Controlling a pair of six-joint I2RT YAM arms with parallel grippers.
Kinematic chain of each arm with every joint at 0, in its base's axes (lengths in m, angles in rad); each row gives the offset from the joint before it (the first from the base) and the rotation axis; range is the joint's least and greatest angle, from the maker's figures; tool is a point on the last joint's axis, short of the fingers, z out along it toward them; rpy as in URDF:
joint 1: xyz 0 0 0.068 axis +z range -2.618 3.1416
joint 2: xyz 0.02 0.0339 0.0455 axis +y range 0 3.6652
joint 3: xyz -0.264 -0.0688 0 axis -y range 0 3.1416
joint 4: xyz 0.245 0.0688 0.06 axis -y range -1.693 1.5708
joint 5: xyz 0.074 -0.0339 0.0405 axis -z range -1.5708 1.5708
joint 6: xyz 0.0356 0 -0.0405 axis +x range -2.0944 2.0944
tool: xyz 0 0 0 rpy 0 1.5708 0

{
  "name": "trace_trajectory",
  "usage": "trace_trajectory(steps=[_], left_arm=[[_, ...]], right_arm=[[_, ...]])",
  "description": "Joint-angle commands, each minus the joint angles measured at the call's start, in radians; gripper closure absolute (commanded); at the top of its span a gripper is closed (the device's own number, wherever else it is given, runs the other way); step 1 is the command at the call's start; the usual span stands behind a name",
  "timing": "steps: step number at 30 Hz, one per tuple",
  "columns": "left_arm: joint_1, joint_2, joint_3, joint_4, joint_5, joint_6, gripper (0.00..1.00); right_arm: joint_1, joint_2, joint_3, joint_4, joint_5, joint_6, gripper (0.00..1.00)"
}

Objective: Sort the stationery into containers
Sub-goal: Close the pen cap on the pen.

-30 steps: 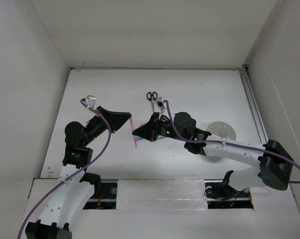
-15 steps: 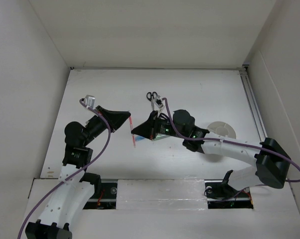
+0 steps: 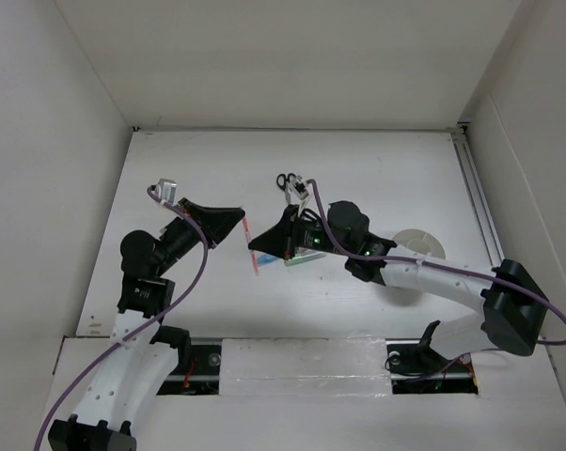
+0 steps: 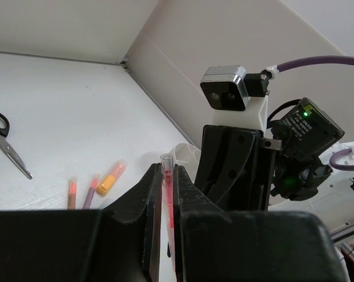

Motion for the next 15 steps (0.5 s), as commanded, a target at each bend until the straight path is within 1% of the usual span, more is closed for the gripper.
trace_trajectory(steps=[1,8,10,12,13,14,15], left_arm=[[-0.019,-0.002,-0.037,-0.101,0.184,0.001,1.0],[-0.019,-0.013,0.023,-0.133,0.147,0.01,1.0],[-0.019,-0.004,0.032,-0.145,0.132,0.01,0.98],[-0.019,-0.004,0.057,-0.145,0.119,-0.001,0.85],[-0.019,-0.004,0.057,-0.145,0.11,-0.001,0.77],[-0.019,-0.004,0.067,-0.145,0.099,-0.011,0.72],[-0.019,-0.004,0.078,-0.145,0.064,-0.031,0.56]], right_arm=[[-0.065,-0.015,0.134,0.245,0.106,0.008,1.0],[-0.042,0.004,0.099,0.257,0.097,-0.002,1.0],[-0.03,0.004,0.088,0.257,0.106,-0.012,1.0],[-0.021,0.004,0.068,0.257,0.106,-0.012,1.0],[-0.02,0.004,0.068,0.257,0.106,-0.012,1.0],[-0.01,-0.005,0.058,0.257,0.106,-0.012,1.0],[-0.01,-0.005,0.058,0.257,0.106,-0.021,1.0]])
